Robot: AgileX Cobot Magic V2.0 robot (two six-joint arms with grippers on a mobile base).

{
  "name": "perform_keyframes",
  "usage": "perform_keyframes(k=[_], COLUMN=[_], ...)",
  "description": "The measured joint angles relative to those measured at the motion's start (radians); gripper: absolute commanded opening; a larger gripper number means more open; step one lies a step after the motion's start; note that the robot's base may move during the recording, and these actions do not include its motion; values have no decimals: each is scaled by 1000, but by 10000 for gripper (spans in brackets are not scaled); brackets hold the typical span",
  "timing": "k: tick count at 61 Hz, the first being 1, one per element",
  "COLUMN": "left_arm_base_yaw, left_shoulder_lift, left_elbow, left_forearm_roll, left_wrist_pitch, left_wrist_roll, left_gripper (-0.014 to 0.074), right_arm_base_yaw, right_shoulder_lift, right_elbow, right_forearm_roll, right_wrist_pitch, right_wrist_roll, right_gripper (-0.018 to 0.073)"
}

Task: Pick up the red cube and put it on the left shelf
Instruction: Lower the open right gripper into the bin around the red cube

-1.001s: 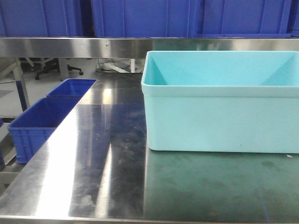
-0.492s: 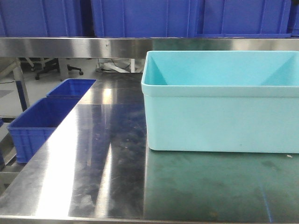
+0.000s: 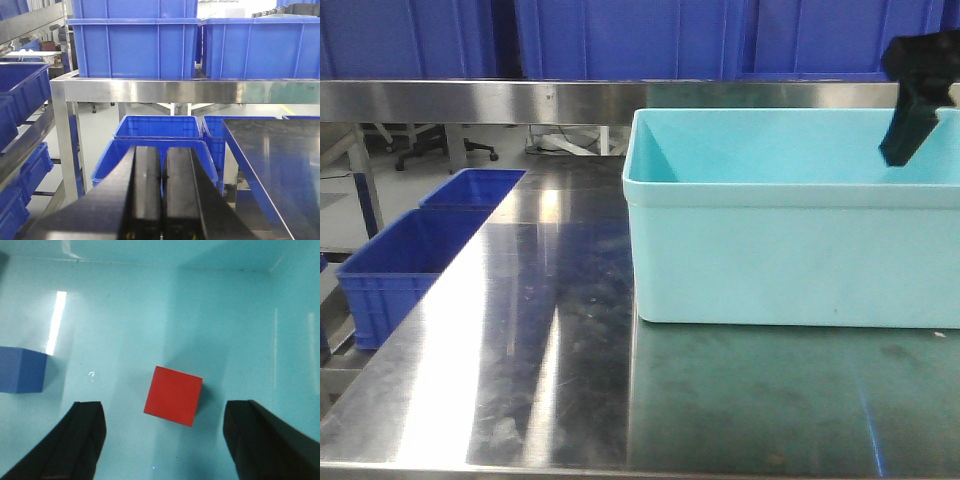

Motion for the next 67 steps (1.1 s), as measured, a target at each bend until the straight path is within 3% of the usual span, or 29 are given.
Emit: perform_keyframes(k=[67], left_arm_base_yaw=[0], left_shoulder_lift=[0], left_elbow=[0], left_forearm_roll=[0], left_wrist_pitch=[0], left_wrist_roll=[0], left_gripper=[102], right_arm_base_yaw=[9], right_shoulder_lift=[133], right_elbow=[-4], right_forearm_roll=[-22], right_wrist_pitch=[-34], right_wrist_roll=[0], right_gripper=[605])
